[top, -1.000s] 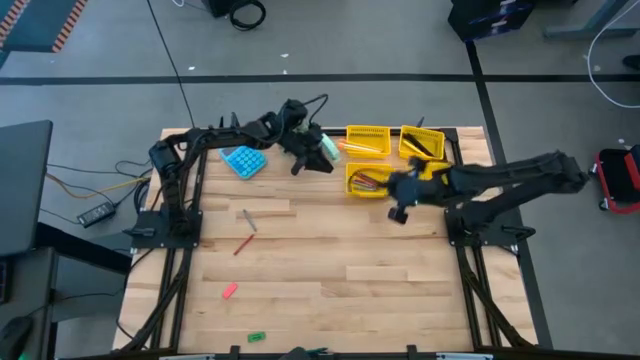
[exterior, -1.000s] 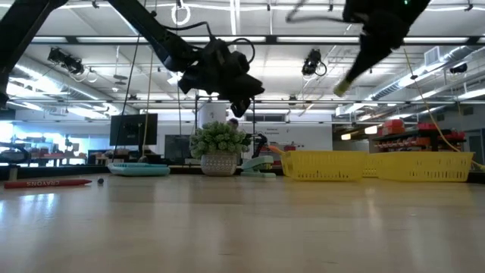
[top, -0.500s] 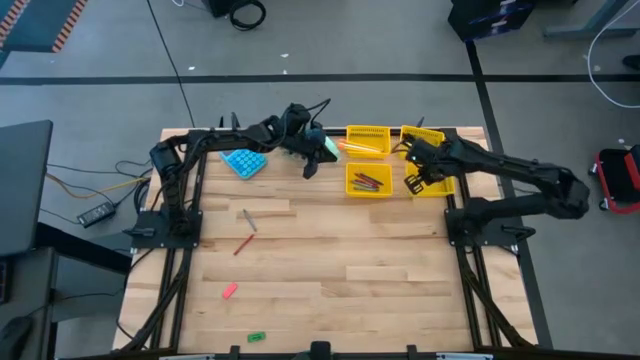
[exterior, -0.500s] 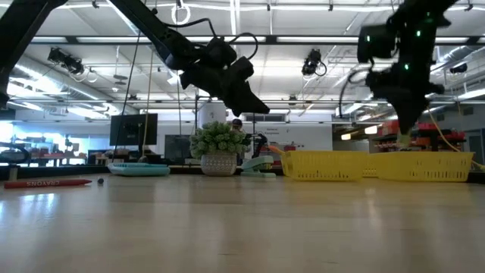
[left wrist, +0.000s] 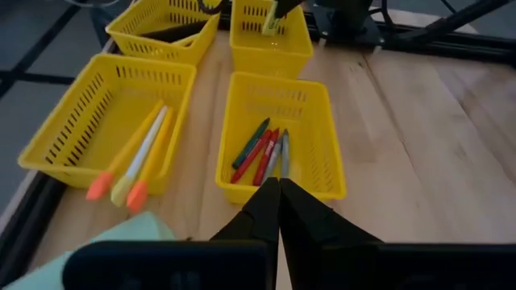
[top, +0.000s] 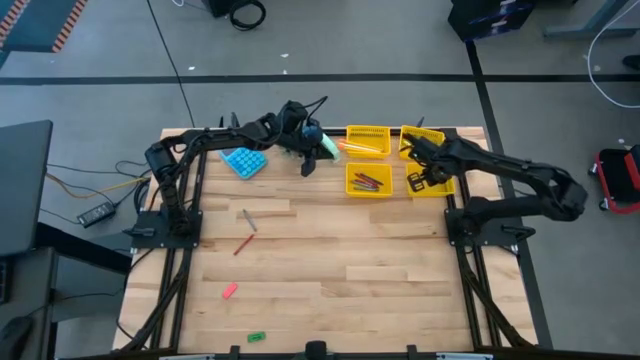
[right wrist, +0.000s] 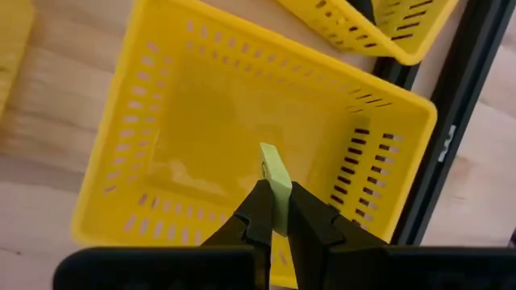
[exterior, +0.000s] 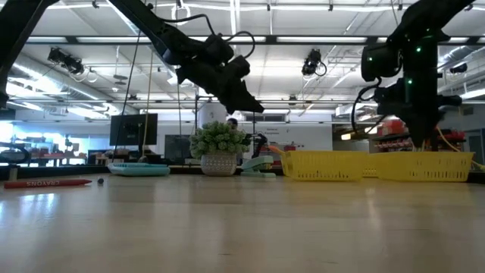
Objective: Sort crayons/erasers/pens/pencils in bins
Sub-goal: Put the yellow eraser into the bottom right yellow bin, then put the gray crayon into the bottom left yellow bin
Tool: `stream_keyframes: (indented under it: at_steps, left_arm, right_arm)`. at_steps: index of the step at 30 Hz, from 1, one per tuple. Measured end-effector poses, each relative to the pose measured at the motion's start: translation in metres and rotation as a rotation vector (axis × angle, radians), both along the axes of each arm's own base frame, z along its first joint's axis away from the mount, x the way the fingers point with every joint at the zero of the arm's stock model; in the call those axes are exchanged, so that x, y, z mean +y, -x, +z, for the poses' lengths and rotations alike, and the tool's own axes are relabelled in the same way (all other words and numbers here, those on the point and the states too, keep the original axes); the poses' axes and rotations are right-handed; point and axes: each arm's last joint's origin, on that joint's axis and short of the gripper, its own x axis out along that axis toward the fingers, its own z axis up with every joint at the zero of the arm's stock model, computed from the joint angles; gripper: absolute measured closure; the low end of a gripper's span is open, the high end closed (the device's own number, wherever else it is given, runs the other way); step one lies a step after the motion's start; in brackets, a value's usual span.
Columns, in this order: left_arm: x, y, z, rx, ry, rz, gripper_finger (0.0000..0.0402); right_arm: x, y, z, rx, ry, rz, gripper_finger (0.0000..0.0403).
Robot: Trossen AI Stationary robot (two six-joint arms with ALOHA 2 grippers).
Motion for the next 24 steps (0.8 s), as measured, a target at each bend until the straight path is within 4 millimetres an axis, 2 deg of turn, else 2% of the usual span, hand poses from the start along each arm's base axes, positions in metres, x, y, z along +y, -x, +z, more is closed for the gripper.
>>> stream_keyframes:
  at_steps: [7, 10, 13, 19, 24]
  left_arm:
    - [-0.011, -0.006, 0.0, -0.004, 0.017, -0.004, 0.0387]
    - [-0.013, -0.008, -0.001, 0.015, -0.008, 0.047, 0.0383]
    - [-0.013, -0.009, -0.001, 0.033, -0.02, 0.109, 0.038]
    - [-0.02, -0.011, -0.003, 0.05, -0.035, 0.077, 0.0383]
    - [-0.028, -0.017, -0.006, 0.053, -0.057, 0.037, 0.038]
  right_arm:
    - [-0.006, -0.008, -0.013, 0.055, -0.043, -0.023, 0.0372]
    - [-0.009, -0.011, -0.019, 0.08, -0.043, -0.044, 0.0366]
    - [-0.01, -0.012, -0.021, 0.091, -0.052, -0.058, 0.0336]
    - [-0.01, -0.011, -0.021, 0.086, -0.046, -0.067, 0.0251]
    - [-0.01, -0.012, -0.016, 0.067, -0.033, -0.068, 0.022]
